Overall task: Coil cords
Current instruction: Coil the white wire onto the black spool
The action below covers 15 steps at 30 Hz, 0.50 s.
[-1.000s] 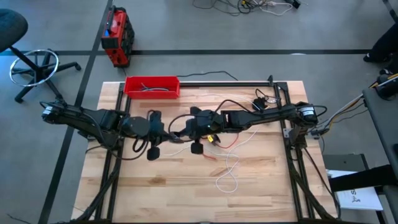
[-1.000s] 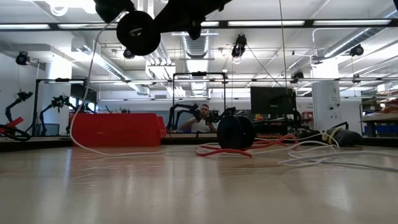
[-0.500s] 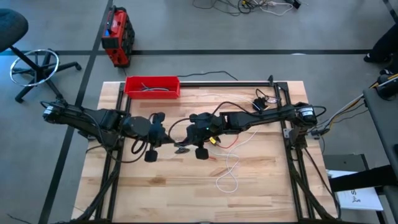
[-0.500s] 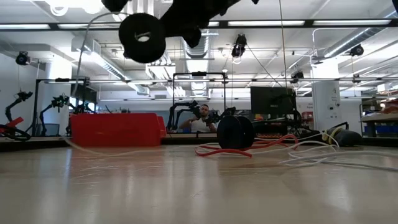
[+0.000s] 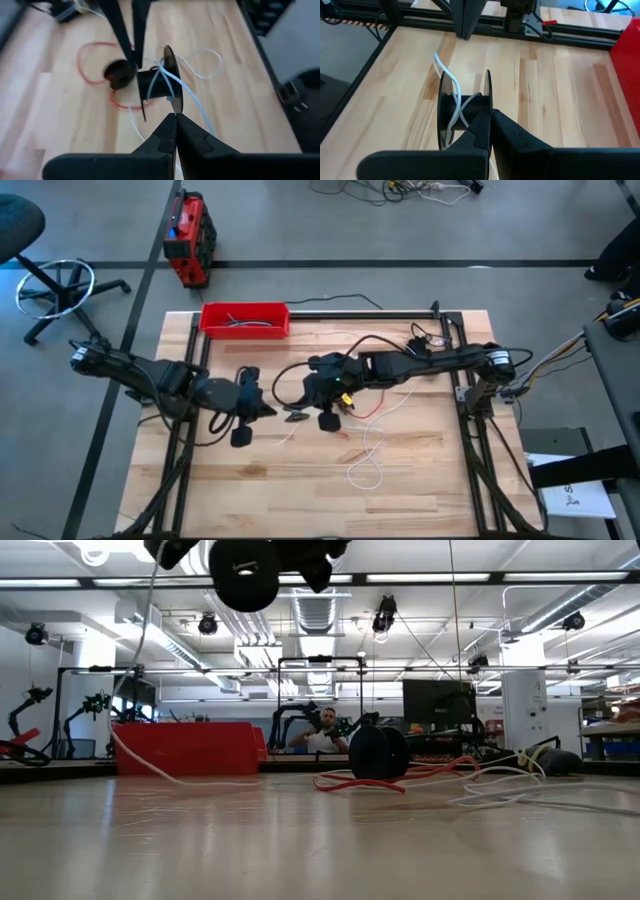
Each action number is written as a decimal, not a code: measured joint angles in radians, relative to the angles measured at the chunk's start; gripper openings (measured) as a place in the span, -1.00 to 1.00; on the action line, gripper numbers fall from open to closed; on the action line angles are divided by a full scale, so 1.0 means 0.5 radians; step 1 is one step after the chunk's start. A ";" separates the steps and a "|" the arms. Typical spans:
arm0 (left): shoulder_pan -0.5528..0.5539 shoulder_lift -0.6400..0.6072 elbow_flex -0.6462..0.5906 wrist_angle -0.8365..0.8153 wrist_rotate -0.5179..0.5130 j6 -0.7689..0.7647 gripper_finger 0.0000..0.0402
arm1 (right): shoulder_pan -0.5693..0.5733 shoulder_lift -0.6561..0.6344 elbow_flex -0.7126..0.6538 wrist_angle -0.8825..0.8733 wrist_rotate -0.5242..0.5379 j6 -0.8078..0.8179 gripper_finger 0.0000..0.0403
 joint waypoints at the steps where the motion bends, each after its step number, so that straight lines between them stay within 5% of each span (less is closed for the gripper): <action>1: -0.041 0.000 -0.005 0.053 -0.104 -0.037 -1.00 | 0.000 -0.012 0.013 -0.028 0.001 -0.001 -1.00; 9: -0.468 0.013 -0.144 0.845 -0.879 -0.019 -1.00 | 0.000 -0.263 0.015 -0.239 0.002 -0.051 -1.00; 15: -0.529 0.083 -0.523 1.762 -0.961 0.167 -0.97 | 0.000 -0.407 0.012 -0.260 0.014 -0.035 -1.00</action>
